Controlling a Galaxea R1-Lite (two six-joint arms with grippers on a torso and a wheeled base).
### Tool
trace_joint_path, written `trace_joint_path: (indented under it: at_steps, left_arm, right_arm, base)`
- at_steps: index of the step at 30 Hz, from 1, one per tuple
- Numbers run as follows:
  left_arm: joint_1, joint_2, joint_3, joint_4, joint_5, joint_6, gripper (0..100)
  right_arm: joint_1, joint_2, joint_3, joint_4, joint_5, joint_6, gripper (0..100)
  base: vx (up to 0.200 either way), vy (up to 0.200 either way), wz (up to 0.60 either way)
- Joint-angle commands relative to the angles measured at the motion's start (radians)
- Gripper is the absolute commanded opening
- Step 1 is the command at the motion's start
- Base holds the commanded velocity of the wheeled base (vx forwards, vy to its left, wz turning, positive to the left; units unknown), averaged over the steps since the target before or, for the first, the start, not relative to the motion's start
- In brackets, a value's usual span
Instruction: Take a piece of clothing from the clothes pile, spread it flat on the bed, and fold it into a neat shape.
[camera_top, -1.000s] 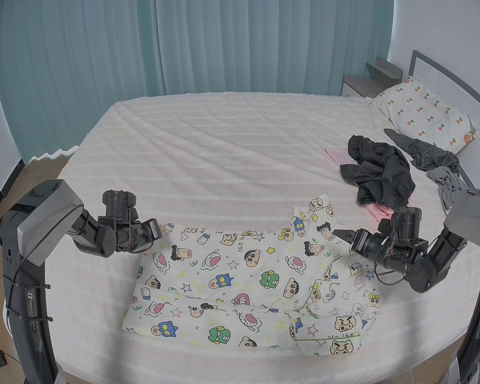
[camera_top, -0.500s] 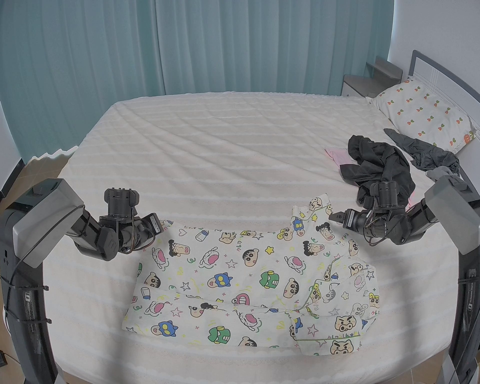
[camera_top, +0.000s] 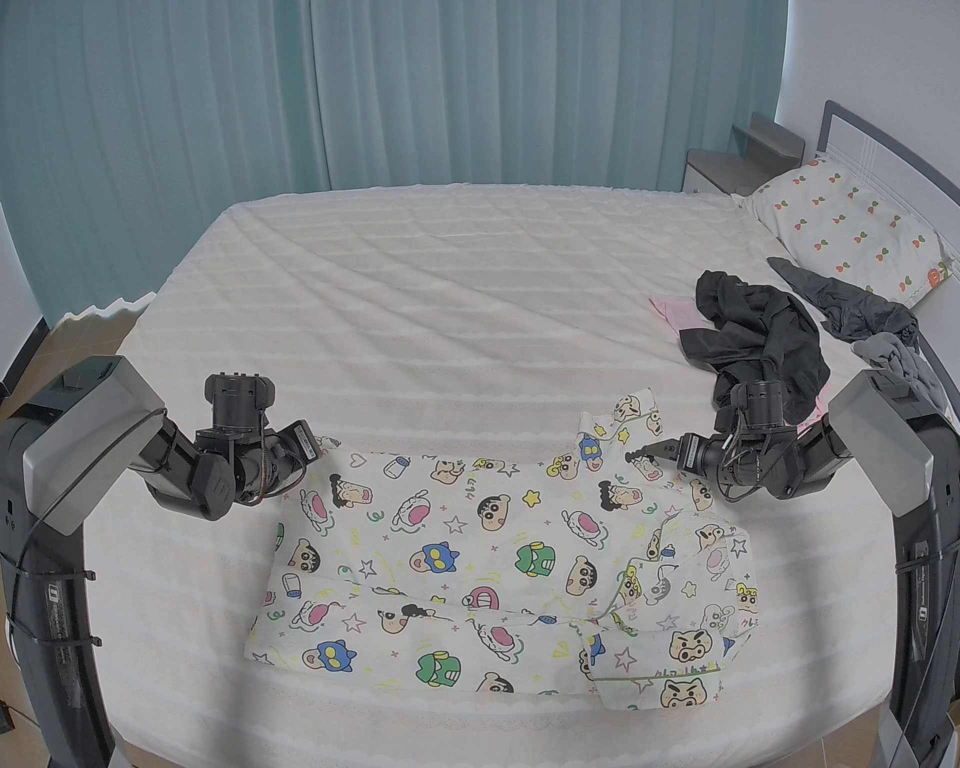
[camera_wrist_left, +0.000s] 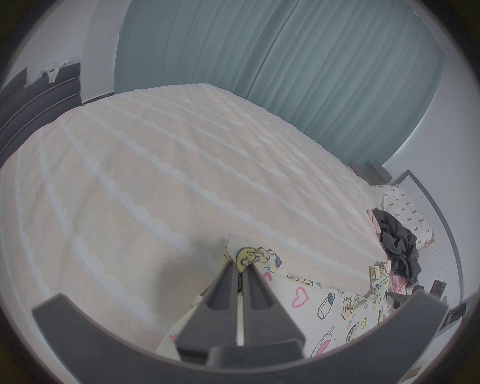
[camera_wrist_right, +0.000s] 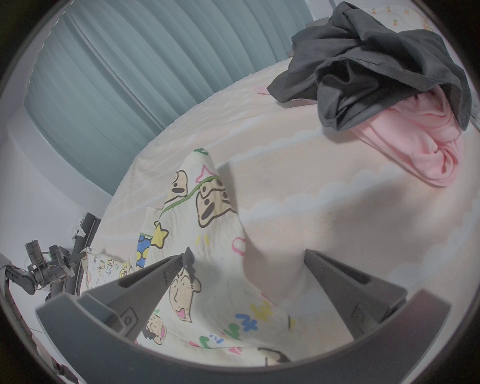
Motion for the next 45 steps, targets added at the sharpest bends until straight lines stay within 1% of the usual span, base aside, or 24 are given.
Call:
trace_joint_path:
  at_steps: [1, 5, 6, 7, 8, 13, 19, 22, 23, 24, 27, 29, 31, 36, 40, 41, 43, 44, 45]
  left_arm:
    - [-0.001, 0.003, 0.003, 0.000, 0.000, 0.000, 0]
    - [-0.003, 0.003, 0.003, 0.000, 0.000, 0.000, 0]
    - [-0.003, 0.003, 0.003, 0.000, 0.000, 0.000, 0]
    - [-0.003, 0.003, 0.003, 0.000, 0.000, 0.000, 0]
    - [-0.003, 0.003, 0.003, 0.000, 0.000, 0.000, 0]
    - [-0.003, 0.003, 0.007, 0.000, 0.000, 0.001, 0]
    - [-0.004, -0.001, 0.009, 0.000, 0.000, 0.003, 0]
    - [-0.006, -0.008, 0.009, 0.000, 0.000, 0.006, 0]
    - [-0.006, -0.008, 0.009, 0.000, 0.000, 0.006, 0]
    - [-0.006, -0.014, 0.009, 0.000, 0.000, 0.006, 0]
    - [-0.006, -0.021, 0.012, -0.003, 0.000, 0.004, 0]
    - [-0.006, -0.036, 0.015, -0.003, 0.000, 0.004, 0]
    - [-0.006, -0.044, 0.021, -0.005, 0.001, 0.004, 0]
    - [-0.007, -0.067, 0.029, -0.005, 0.000, 0.006, 0]
    - [-0.007, -0.076, 0.029, -0.003, 0.000, 0.006, 0]
    - [-0.006, -0.096, 0.046, -0.003, -0.002, 0.006, 0]
    - [-0.006, -0.099, 0.050, -0.003, -0.005, 0.006, 0]
    - [-0.006, -0.100, 0.058, -0.003, -0.008, 0.007, 0]
    - [-0.006, -0.099, 0.058, -0.005, -0.008, 0.007, 0]
  right_arm:
    - [0.003, 0.000, 0.006, -0.004, 0.014, 0.001, 100]
    - [0.007, -0.009, 0.008, -0.009, 0.031, -0.002, 100]
    - [0.010, -0.024, 0.012, -0.008, 0.054, 0.004, 100]
    - [0.010, -0.028, 0.017, -0.006, 0.064, 0.004, 100]
    - [0.013, -0.031, 0.026, -0.004, 0.074, 0.001, 0]
    - [0.019, -0.028, 0.029, -0.008, 0.074, -0.002, 0]
    - [0.009, -0.037, 0.038, -0.011, 0.079, 0.002, 0]
    - [-0.007, -0.048, 0.080, -0.096, 0.079, 0.006, 0]
    - [-0.008, -0.046, 0.083, -0.103, 0.079, 0.006, 0]
    - [-0.013, -0.048, 0.118, -0.176, 0.079, 0.009, 0]
    - [-0.014, -0.052, 0.178, -0.301, 0.083, 0.038, 0]
    - [-0.016, -0.054, 0.213, -0.393, 0.100, 0.068, 0]
    - [-0.016, -0.057, 0.230, -0.426, 0.110, 0.075, 0]
    - [-0.020, -0.095, 0.284, -0.405, 0.149, 0.076, 0]
    - [-0.020, -0.103, 0.290, -0.396, 0.153, 0.076, 0]
    - [-0.022, -0.115, 0.305, -0.394, 0.168, 0.076, 0]
    - [-0.023, -0.120, 0.310, -0.393, 0.176, 0.076, 0]
    - [-0.023, -0.126, 0.320, -0.382, 0.200, 0.075, 0]
    - [-0.023, -0.127, 0.322, -0.374, 0.208, 0.076, 0]
  base:
    - [0.000, 0.000, 0.00]
    - [0.000, 0.000, 0.00]
    - [0.000, 0.000, 0.00]
    - [0.000, 0.000, 0.00]
    - [0.000, 0.000, 0.00]
    - [0.000, 0.000, 0.00]
    - [0.000, 0.000, 0.00]
    - [0.000, 0.000, 0.00]
    - [0.000, 0.000, 0.00]
    - [0.000, 0.000, 0.00]
    - [0.000, 0.000, 0.00]
    - [0.000, 0.000, 0.00]
    - [0.000, 0.000, 0.00]
    - [0.000, 0.000, 0.00]
    - [0.000, 0.000, 0.00]
    - [0.000, 0.000, 0.00]
    - [0.000, 0.000, 0.00]
    - [0.000, 0.000, 0.00]
    - [0.000, 0.000, 0.00]
